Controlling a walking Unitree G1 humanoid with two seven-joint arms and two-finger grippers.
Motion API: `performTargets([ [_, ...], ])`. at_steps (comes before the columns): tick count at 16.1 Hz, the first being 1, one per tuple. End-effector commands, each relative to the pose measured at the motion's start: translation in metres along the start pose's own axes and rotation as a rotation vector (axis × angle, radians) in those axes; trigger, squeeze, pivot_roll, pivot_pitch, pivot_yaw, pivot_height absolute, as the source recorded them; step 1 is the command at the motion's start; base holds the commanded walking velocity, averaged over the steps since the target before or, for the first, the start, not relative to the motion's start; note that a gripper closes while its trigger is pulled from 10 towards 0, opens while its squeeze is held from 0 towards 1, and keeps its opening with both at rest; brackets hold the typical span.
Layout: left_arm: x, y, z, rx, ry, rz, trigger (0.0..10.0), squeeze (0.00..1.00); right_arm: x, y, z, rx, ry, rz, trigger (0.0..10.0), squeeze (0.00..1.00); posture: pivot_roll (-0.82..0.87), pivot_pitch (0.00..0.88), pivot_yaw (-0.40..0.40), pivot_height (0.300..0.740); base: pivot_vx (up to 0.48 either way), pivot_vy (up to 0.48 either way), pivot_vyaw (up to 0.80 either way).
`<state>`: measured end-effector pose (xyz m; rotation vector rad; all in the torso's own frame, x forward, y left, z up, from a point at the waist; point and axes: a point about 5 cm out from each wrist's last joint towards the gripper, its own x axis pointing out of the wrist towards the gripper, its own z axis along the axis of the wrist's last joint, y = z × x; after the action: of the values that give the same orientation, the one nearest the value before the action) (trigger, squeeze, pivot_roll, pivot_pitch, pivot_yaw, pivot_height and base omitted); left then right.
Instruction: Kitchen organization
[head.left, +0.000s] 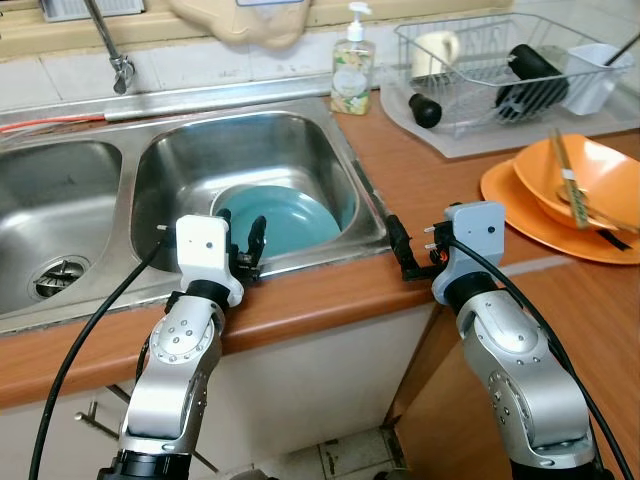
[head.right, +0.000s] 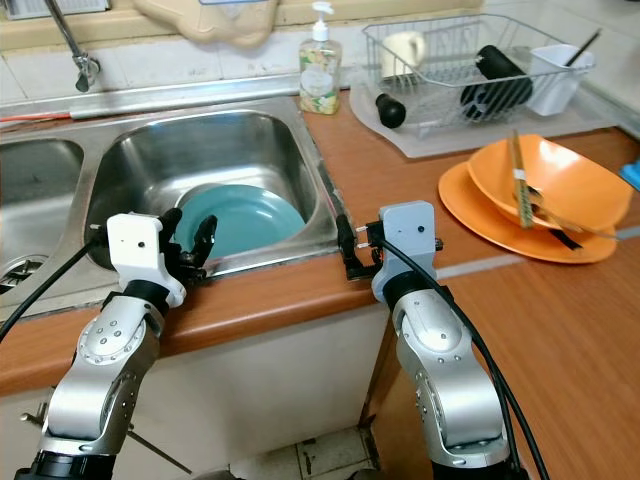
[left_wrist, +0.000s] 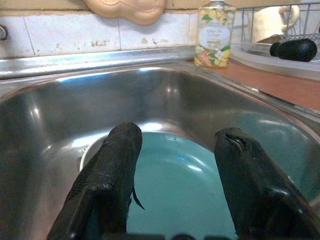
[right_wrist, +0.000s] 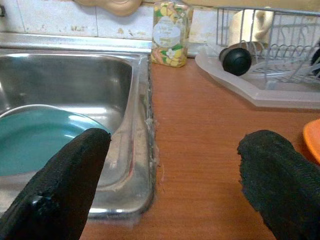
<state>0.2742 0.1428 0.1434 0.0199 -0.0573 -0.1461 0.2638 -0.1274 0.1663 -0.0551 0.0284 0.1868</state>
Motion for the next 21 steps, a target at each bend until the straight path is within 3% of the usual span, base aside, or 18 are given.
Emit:
performTargets([
  [1, 0.001, 0.000, 0.004, 0.001, -0.010, 0.001, 10.0, 0.00, 0.000, -0.001, 0.002, 0.001, -0.008, 0.001, 10.0, 1.00, -0.04, 0.000, 0.049, 0.740, 0.000, 0.000, 0.00],
  [9, 0.002, -0.011, 0.006, -0.085, -0.025, -0.066, 10.0, 0.00, 0.000, -0.005, 0.004, -0.026, 0.008, -0.012, 10.0, 1.00, -0.06, 0.000, 0.059, 0.740, 0.030, 0.000, 0.00],
  [12, 0.002, -0.012, 0.005, -0.095, -0.019, -0.067, 10.0, 0.00, 0.001, -0.004, 0.003, -0.027, 0.017, -0.006, 10.0, 1.00, -0.06, 0.000, 0.062, 0.740, 0.290, 0.000, -0.60],
  [21, 0.000, -0.004, 0.006, -0.093, -0.019, -0.041, 10.0, 0.00, -0.001, 0.012, -0.002, -0.101, 0.038, 0.136, 10.0, 1.00, -0.04, 0.000, 0.053, 0.740, 0.187, 0.000, 0.00],
])
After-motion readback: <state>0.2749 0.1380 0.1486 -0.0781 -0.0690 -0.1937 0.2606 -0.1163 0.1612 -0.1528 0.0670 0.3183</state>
